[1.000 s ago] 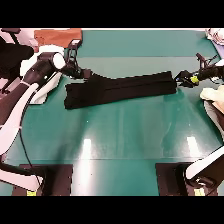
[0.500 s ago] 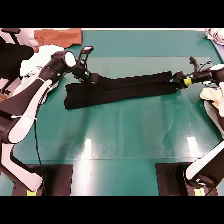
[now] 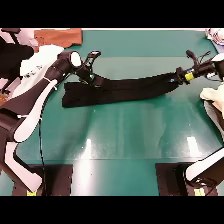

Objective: Fold the shirts.

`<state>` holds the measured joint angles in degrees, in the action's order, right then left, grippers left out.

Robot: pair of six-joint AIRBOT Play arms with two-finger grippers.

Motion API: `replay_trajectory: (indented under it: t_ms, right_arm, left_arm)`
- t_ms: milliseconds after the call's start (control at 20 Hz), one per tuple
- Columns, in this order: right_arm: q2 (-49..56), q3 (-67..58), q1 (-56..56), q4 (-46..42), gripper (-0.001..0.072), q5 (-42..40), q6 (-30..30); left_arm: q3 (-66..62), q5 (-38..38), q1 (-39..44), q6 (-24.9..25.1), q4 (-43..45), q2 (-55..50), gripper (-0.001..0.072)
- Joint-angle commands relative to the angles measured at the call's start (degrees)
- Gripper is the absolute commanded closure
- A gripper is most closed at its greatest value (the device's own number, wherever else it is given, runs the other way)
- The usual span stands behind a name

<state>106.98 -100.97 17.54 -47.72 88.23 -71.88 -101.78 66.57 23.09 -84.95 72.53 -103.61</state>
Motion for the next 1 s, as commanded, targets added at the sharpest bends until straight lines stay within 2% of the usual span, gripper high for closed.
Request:
replay_trajectory:
  t_ms: [0, 250, 500, 550, 600, 650, 950]
  right_arm:
    - [-7.56, 0.02, -2.29, -1.62, 0.0696, 2.4, -3.87]
    - [-12.72, 0.0, -8.11, -2.01, 0.0696, 4.81, -6.47]
    - [-15.74, 0.0, -14.69, -1.84, 0.0696, 3.02, -8.9]
    - [-16.02, 0.0, -16.26, -1.86, 0.0696, 2.73, -9.4]
    - [-16.22, 0.0, -17.73, -1.84, 0.0696, 2.21, -9.81]
    - [-16.26, -0.04, -19.28, -1.81, 0.0696, 1.6, -10.21]
    - [-16.24, -5.25, -25.94, -1.81, 0.0696, -0.68, -13.42]
  left_arm:
    - [-0.48, -3.39, 3.23, 1.51, -1.22, -0.33, 0.0356]
    - [-2.86, -10.86, 9.35, 1.25, -1.2, -4.72, 0.0357]
    - [-2.97, -17.33, 11.1, -2.08, -1.81, -7.96, 0.0357]
    - [-2.97, -17.55, 11.37, -2.08, -2.19, -8.59, 0.0376]
    - [-2.97, -17.55, 11.61, -1.55, -2.29, -9.16, 0.0559]
    - [-2.97, -17.68, 11.91, -1.57, -2.34, -9.92, 0.0586]
    - [-2.95, -17.42, 11.93, -1.57, -4.04, -12.07, 0.0592]
